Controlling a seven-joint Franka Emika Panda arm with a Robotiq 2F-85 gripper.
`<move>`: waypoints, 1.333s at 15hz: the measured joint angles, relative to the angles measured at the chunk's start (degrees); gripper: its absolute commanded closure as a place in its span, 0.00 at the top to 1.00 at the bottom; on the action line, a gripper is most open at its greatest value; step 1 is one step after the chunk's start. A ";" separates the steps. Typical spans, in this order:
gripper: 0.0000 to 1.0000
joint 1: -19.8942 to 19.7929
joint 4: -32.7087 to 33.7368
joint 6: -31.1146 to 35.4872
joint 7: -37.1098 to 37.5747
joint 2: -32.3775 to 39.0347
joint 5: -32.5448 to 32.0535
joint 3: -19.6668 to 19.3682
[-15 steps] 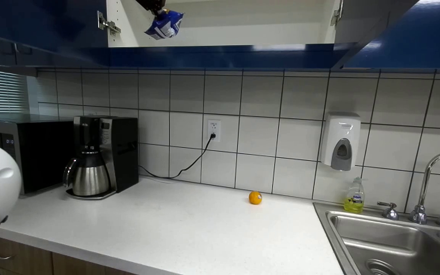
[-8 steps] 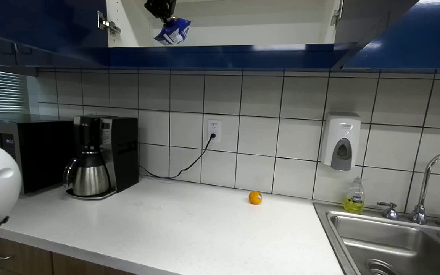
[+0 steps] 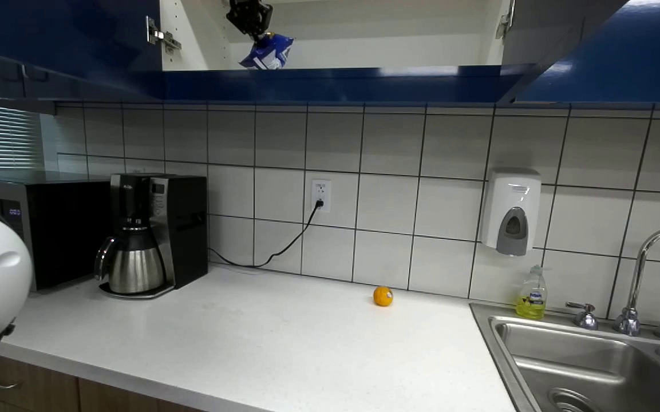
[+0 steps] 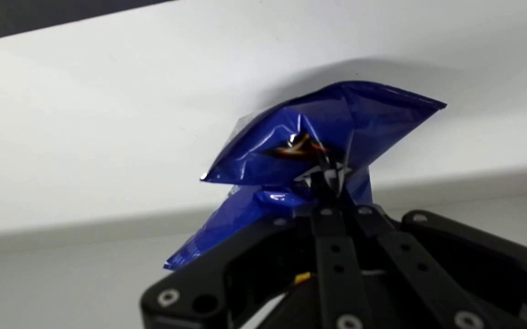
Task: Move an object and put it on another position
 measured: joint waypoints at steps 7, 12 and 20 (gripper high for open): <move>0.00 0.00 1.95 -0.85 0.00 2.08 0.00 -0.02; 0.50 0.02 2.60 -1.91 0.04 2.50 0.00 -0.02; 1.00 0.86 3.15 -2.14 0.64 1.99 0.00 -0.01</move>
